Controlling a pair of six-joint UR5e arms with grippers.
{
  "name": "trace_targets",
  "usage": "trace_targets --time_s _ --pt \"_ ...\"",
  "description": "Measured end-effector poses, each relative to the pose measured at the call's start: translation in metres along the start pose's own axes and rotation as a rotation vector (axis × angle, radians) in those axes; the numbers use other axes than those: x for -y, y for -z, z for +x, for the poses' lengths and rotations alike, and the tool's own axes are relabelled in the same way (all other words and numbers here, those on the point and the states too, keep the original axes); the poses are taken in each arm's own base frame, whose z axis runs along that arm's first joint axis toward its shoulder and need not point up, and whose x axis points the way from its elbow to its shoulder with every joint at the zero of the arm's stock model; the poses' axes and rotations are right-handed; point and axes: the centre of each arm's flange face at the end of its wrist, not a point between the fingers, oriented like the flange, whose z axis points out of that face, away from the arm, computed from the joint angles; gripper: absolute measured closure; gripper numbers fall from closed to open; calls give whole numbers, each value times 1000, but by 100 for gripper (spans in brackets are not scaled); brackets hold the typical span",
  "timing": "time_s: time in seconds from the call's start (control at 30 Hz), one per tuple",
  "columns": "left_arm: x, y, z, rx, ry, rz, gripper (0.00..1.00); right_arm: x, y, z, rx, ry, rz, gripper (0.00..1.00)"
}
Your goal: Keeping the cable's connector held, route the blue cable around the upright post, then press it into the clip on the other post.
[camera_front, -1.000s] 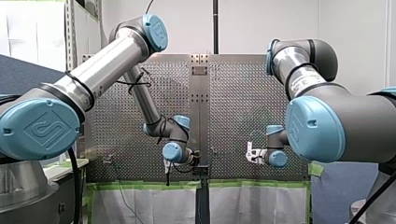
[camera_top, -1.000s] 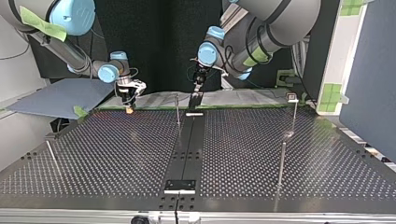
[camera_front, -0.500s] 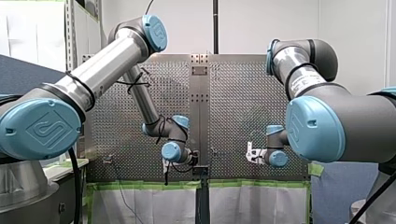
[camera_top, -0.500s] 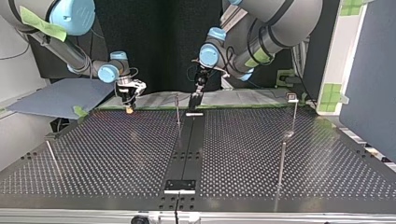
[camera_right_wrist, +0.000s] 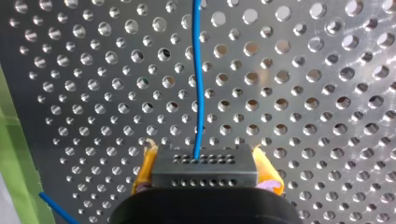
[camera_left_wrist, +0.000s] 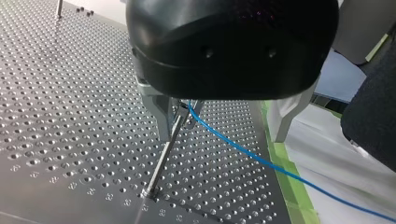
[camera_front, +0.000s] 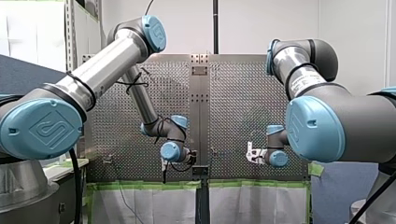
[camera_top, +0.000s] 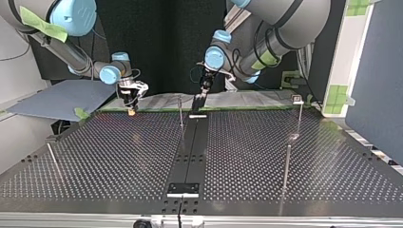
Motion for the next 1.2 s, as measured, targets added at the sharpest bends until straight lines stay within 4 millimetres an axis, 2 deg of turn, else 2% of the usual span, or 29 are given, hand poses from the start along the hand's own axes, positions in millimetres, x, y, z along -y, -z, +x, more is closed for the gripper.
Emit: trace_targets --time_s 0.3,0.6,1.2 --pt "8 -1 0 2 -65 71 0 -1 0 0 0 1 0 100" --pt "17 -1 1 2 -59 147 0 1 0 0 0 1 2 100" --pt "14 -2 0 0 -24 153 0 3 0 0 2 3 5 100"
